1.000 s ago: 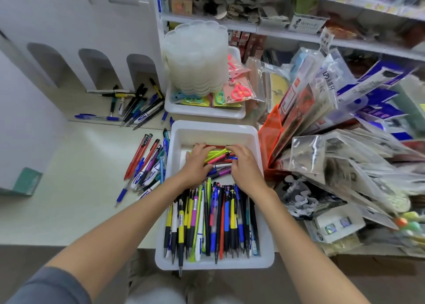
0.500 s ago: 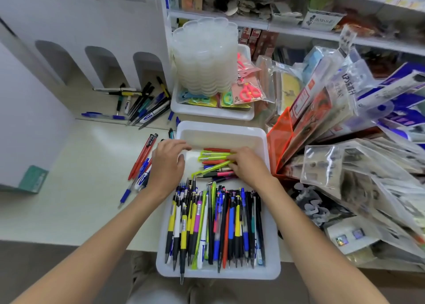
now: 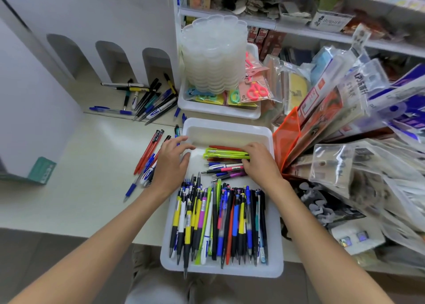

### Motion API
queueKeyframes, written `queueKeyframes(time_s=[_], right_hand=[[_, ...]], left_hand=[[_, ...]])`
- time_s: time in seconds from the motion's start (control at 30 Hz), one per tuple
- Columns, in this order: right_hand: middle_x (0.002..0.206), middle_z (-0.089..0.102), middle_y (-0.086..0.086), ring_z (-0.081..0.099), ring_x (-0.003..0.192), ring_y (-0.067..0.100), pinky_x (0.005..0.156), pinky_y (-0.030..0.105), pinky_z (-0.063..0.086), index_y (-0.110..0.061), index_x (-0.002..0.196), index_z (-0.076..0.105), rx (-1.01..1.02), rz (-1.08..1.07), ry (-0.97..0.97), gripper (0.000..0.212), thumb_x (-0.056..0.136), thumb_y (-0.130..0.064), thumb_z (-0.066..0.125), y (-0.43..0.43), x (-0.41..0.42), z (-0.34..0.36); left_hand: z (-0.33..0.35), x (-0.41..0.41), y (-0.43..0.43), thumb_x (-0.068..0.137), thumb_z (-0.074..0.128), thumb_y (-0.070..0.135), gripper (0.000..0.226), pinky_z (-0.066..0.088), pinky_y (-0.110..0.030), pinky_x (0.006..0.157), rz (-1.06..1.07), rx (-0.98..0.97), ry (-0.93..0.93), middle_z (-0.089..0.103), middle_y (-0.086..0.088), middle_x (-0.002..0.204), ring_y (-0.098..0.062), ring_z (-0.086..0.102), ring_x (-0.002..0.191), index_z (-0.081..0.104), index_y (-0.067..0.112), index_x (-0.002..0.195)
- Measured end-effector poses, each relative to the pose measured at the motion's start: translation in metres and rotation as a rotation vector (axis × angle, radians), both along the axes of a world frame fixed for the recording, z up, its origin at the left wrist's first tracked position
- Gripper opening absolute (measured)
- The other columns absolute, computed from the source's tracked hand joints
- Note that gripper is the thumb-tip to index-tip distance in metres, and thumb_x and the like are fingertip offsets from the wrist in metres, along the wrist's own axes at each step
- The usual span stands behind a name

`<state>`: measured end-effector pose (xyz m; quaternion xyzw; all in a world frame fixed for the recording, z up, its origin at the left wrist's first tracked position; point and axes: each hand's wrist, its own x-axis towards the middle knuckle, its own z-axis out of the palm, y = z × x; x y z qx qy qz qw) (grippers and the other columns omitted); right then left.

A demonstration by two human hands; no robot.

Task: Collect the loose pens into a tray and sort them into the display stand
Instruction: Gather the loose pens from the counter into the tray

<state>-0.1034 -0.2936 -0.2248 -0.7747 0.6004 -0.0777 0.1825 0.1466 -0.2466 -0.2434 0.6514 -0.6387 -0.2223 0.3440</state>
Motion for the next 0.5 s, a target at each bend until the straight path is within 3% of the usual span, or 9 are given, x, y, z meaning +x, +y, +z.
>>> queueKeyframes(time_s=[0.07,0.2,0.3,0.33,0.4,0.43,0.5], right_hand=[[0.127,0.06,0.007,0.049,0.122,0.022,0.105,0.032,0.037,-0.01,0.131,0.06,0.014,-0.021,-0.086,0.038,0.093,-0.006,0.055,0.002,0.005,0.008],[0.131,0.061,0.003,0.052,0.124,0.016,0.107,0.028,0.037,-0.014,0.127,0.064,0.189,0.007,-0.26,0.036,0.096,-0.005,0.049,0.016,0.034,0.025],[0.138,0.058,0.002,0.051,0.129,0.015,0.104,0.023,0.035,-0.013,0.132,0.06,0.428,0.107,-0.282,0.041,0.097,-0.003,0.042,0.02,0.067,0.033],[0.141,0.055,0.002,0.048,0.132,0.015,0.107,0.024,0.034,-0.012,0.136,0.058,0.485,0.138,-0.264,0.042,0.098,-0.005,0.04,0.021,0.076,0.034],[0.146,0.05,0.004,0.044,0.137,0.017,0.11,0.027,0.031,-0.01,0.141,0.052,0.535,0.189,-0.208,0.043,0.1,-0.009,0.038,0.022,0.088,0.035],[0.148,0.048,0.005,0.042,0.138,0.018,0.111,0.026,0.03,-0.009,0.142,0.05,0.544,0.214,-0.176,0.043,0.102,-0.012,0.037,0.023,0.093,0.036],[0.152,0.044,0.006,0.039,0.139,0.019,0.11,0.026,0.028,-0.008,0.145,0.046,0.569,0.258,-0.117,0.043,0.105,-0.018,0.034,0.028,0.099,0.038]], left_hand=[[0.002,0.002,0.004,0.099,0.055,0.009,0.03,0.035,-0.029,0.11,0.061,0.008,0.08,0.044,-0.004,0.143,-0.008,0.039,0.128,0.061,0.014,0.127],[0.008,0.002,0.015,0.101,0.054,0.019,0.042,0.05,-0.04,0.1,0.169,0.134,0.258,0.045,-0.002,0.135,-0.003,0.052,0.102,0.046,0.016,0.142],[0.019,0.001,0.043,0.102,0.05,0.036,0.051,0.047,-0.043,0.104,0.181,0.24,0.382,0.04,0.003,0.14,0.0,0.049,0.112,0.033,0.027,0.149],[0.022,0.004,0.058,0.099,0.05,0.047,0.059,0.043,-0.042,0.108,0.13,0.266,0.374,0.035,0.006,0.147,-0.004,0.045,0.123,0.027,0.033,0.151],[0.026,0.012,0.098,0.084,0.046,0.074,0.085,0.023,-0.038,0.118,-0.047,0.305,0.239,0.008,0.021,0.162,-0.001,0.016,0.147,0.011,0.044,0.155],[0.026,0.016,0.119,0.076,0.044,0.083,0.096,0.013,-0.036,0.118,-0.13,0.307,0.161,-0.006,0.028,0.161,0.004,0.0,0.149,0.003,0.046,0.155],[0.023,0.02,0.153,0.065,0.046,0.093,0.113,0.006,-0.038,0.119,-0.235,0.32,0.062,-0.021,0.029,0.159,0.006,-0.014,0.147,-0.005,0.046,0.154]])
